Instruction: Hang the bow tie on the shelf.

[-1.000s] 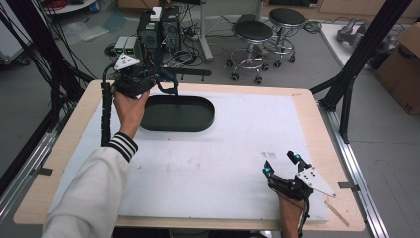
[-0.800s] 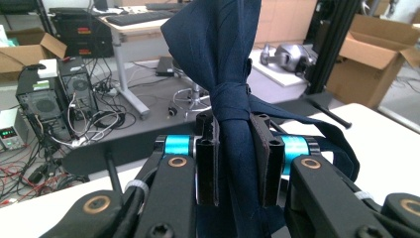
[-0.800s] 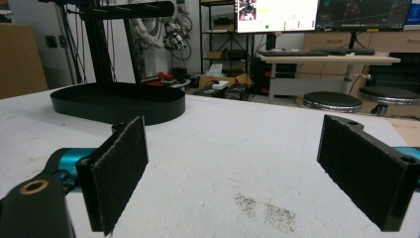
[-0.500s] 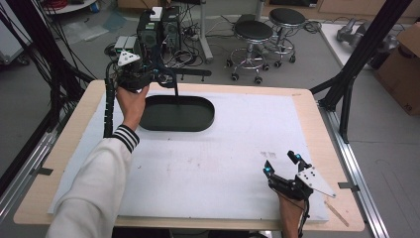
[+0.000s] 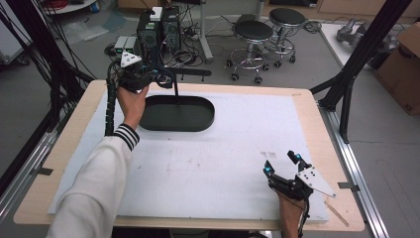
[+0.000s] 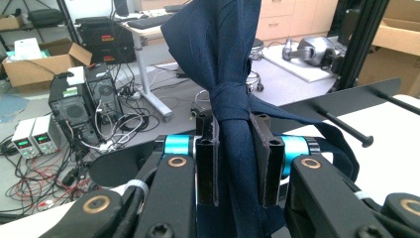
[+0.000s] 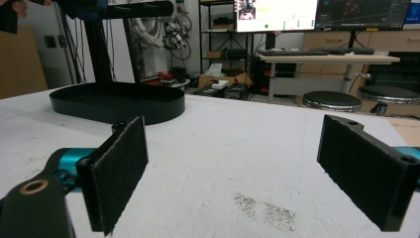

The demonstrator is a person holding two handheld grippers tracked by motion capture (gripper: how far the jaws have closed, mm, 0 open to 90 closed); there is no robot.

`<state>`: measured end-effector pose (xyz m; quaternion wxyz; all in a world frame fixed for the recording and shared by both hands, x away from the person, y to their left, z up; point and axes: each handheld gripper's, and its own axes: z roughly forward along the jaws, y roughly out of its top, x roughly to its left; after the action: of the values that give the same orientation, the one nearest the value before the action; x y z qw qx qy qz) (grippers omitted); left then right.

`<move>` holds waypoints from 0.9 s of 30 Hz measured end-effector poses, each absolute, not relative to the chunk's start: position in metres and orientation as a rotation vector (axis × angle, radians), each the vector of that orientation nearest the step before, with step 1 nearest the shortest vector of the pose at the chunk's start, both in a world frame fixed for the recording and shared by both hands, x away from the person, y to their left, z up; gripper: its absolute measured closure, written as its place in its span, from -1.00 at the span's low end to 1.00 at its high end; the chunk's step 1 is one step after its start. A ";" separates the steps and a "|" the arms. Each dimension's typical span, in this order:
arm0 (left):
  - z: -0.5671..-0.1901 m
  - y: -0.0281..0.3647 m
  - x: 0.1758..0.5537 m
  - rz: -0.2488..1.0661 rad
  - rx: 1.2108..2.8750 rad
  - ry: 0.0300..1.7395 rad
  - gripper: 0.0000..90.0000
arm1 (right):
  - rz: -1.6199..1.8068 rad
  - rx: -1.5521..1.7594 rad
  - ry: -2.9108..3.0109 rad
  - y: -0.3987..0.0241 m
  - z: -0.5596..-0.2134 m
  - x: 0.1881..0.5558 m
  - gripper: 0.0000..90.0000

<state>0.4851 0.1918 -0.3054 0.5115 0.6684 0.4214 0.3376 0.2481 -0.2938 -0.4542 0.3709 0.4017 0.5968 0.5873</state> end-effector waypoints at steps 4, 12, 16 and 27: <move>-0.306 0.196 0.487 0.814 1.600 1.025 0.67 | 1.506 1.031 1.530 -0.294 -0.454 0.248 -0.75; -0.307 0.200 0.488 0.821 1.603 1.031 0.66 | 1.504 1.032 1.532 -0.294 -0.454 0.248 -0.75; -0.307 0.201 0.490 0.832 1.597 1.030 0.66 | 1.506 1.033 1.533 -0.294 -0.454 0.248 -0.75; -0.314 0.193 0.495 0.841 1.624 1.024 0.65 | 1.509 1.036 1.532 -0.294 -0.454 0.248 -0.75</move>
<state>0.4948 0.1930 -0.3142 0.4993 0.6714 0.4232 0.3477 0.2484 -0.2941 -0.4541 0.3683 0.4036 0.5967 0.5877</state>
